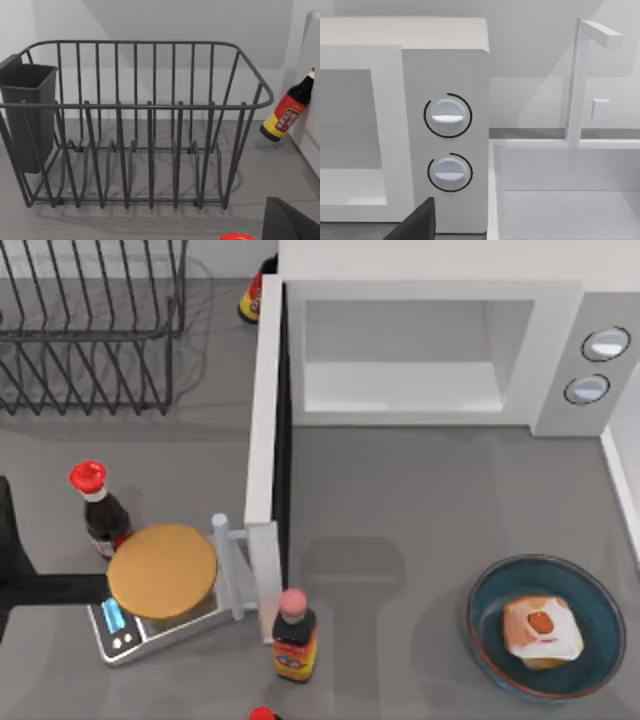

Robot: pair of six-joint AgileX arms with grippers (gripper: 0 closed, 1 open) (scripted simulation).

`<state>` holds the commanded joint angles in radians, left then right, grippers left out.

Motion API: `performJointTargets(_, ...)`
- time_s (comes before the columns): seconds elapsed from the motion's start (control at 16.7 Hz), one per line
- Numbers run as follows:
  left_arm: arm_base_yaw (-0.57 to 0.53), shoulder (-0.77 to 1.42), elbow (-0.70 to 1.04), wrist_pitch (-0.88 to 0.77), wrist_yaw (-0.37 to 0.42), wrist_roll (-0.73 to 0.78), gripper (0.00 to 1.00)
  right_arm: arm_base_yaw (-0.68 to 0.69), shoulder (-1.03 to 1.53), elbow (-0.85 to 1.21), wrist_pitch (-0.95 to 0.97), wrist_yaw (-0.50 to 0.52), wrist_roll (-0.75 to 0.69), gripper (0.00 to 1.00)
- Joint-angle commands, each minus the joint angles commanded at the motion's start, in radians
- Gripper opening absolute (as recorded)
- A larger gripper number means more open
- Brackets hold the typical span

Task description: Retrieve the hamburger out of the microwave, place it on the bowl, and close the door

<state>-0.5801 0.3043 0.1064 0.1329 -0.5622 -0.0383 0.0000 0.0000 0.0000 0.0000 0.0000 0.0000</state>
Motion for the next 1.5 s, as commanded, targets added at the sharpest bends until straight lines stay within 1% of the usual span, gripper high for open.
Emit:
performJointTargets(0.12,-0.014,0.098,0.089,-0.087,0.009,-0.050,0.00,0.000,0.000,0.000,0.000,0.000,0.000,1.00)
performJointTargets(0.3,-0.031,0.310,0.261,-0.256,0.037,-0.143,0.00,0.000,0.000,0.000,0.000,0.000,0.000,1.00)
performJointTargets(0.6,-0.026,0.629,0.536,-0.550,0.116,-0.301,0.00,0.000,0.000,0.000,0.000,0.000,0.000,1.00)
performJointTargets(0.78,-0.013,0.749,0.646,-0.669,0.159,-0.364,0.00,0.000,0.000,0.000,0.000,0.000,0.000,1.00)
performJointTargets(0.9,-0.009,0.779,0.675,-0.699,0.172,-0.381,0.00,0.000,0.000,0.000,0.000,0.000,0.000,1.00)
performJointTargets(1.2,-0.012,0.778,0.672,-0.695,0.171,-0.381,0.00,0.000,0.000,0.000,0.000,0.000,0.000,1.00)
performJointTargets(1.32,-0.011,0.791,0.644,-0.660,0.171,-0.380,0.00,0.000,0.000,0.000,0.000,0.000,0.000,1.00)
performJointTargets(1.5,-0.011,0.832,0.558,-0.537,0.172,-0.380,0.00,0.000,0.000,0.000,0.000,0.000,0.000,1.00)
